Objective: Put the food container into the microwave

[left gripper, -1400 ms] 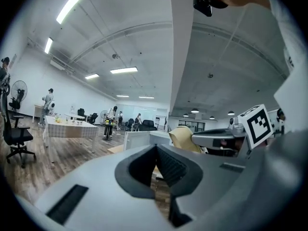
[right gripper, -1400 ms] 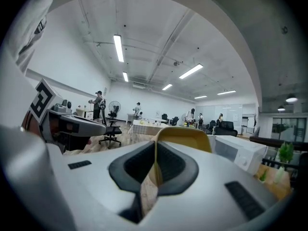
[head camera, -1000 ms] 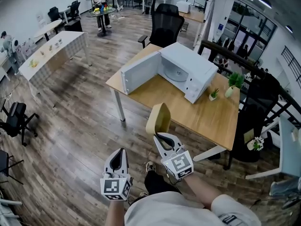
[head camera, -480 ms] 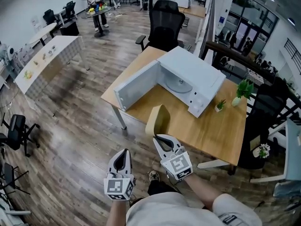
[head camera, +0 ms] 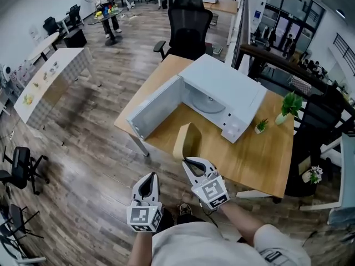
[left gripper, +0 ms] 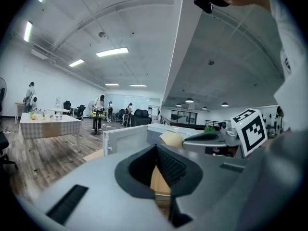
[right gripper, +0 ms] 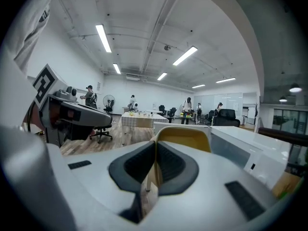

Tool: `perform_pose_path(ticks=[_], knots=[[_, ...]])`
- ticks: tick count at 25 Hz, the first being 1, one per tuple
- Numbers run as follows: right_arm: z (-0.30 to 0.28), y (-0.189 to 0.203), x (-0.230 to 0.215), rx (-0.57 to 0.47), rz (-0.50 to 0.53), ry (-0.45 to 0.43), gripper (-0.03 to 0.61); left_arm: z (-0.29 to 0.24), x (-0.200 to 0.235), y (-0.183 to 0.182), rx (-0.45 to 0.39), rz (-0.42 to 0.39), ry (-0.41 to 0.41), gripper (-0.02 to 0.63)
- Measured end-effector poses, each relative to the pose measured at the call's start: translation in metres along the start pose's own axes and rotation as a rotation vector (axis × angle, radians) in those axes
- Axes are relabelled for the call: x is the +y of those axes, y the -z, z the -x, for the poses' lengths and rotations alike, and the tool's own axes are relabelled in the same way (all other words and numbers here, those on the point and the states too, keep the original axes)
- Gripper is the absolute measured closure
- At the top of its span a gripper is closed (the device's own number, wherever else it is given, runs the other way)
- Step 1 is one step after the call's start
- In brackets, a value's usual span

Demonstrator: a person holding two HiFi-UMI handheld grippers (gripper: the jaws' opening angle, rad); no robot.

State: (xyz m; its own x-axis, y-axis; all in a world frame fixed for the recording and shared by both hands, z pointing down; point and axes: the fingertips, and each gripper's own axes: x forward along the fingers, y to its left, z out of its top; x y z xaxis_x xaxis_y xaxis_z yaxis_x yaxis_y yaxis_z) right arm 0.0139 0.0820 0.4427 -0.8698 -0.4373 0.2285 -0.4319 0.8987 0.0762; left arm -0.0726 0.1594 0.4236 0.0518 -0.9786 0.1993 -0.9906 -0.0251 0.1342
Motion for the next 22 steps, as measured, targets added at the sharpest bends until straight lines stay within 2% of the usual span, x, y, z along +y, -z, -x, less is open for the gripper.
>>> perform_pose_path(ticks=[4,11,18,22], knots=[[-0.01,0.006,-0.017,0.015,0.009,0.022,0.558,-0.027,0.005,0.001,0.007,-0.006,0.026,0.601],[-0.034,0.017,-0.047,0.065,0.005,0.082,0.558,-0.089,0.012,-0.004,0.027,-0.033,0.145,0.601],[-0.068,0.04,-0.075,0.165,-0.038,0.185,0.558,-0.15,0.026,0.003,0.087,-0.026,0.299,0.601],[-0.087,0.05,-0.088,0.244,-0.008,0.257,0.558,-0.18,0.037,0.009,0.13,-0.011,0.396,0.601]])
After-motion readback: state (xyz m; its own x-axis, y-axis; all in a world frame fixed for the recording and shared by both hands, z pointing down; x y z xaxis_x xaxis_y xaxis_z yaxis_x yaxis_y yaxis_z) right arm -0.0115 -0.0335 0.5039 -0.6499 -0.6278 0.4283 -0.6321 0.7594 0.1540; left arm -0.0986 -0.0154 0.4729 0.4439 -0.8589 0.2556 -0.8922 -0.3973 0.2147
